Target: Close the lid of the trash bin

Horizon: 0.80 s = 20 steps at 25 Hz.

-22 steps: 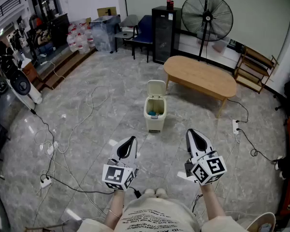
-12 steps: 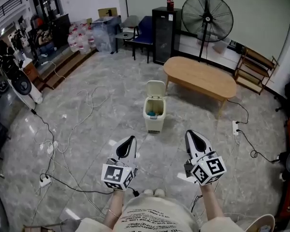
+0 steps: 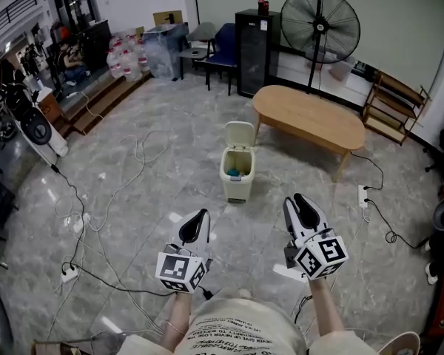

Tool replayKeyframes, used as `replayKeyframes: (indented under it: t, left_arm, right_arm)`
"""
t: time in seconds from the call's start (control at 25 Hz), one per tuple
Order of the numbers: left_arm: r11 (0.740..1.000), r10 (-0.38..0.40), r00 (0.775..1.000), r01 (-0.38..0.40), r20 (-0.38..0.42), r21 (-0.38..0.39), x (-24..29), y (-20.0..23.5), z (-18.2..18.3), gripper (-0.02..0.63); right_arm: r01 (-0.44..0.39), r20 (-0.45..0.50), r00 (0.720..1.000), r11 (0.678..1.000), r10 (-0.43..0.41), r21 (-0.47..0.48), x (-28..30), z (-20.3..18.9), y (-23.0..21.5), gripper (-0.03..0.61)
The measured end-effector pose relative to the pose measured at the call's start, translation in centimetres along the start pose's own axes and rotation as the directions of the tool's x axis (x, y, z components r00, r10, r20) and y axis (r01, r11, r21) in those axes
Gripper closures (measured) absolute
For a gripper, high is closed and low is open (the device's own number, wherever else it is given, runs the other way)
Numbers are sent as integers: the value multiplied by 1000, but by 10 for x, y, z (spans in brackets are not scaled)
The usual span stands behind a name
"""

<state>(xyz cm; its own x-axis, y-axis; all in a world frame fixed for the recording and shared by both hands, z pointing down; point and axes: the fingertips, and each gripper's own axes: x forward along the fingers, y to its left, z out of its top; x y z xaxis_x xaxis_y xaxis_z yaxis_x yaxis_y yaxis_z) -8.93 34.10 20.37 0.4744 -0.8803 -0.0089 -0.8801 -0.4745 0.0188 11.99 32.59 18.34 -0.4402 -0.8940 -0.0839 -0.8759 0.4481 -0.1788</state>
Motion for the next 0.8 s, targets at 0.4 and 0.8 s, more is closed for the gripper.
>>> replayKeyframes:
  t: [0.4,0.8]
  left_arm:
    - [1000,3,1000,-3,-13,-5,16,-1,-3,591]
    - [1000,8,999,-9,-40,-27,72,35,-22,591]
  right_arm:
    - [7,-73,997,1000,-7,-3,10,-16,-18,311]
    - [14,-114,993,1000,-13,4,73,-37,-49,287]
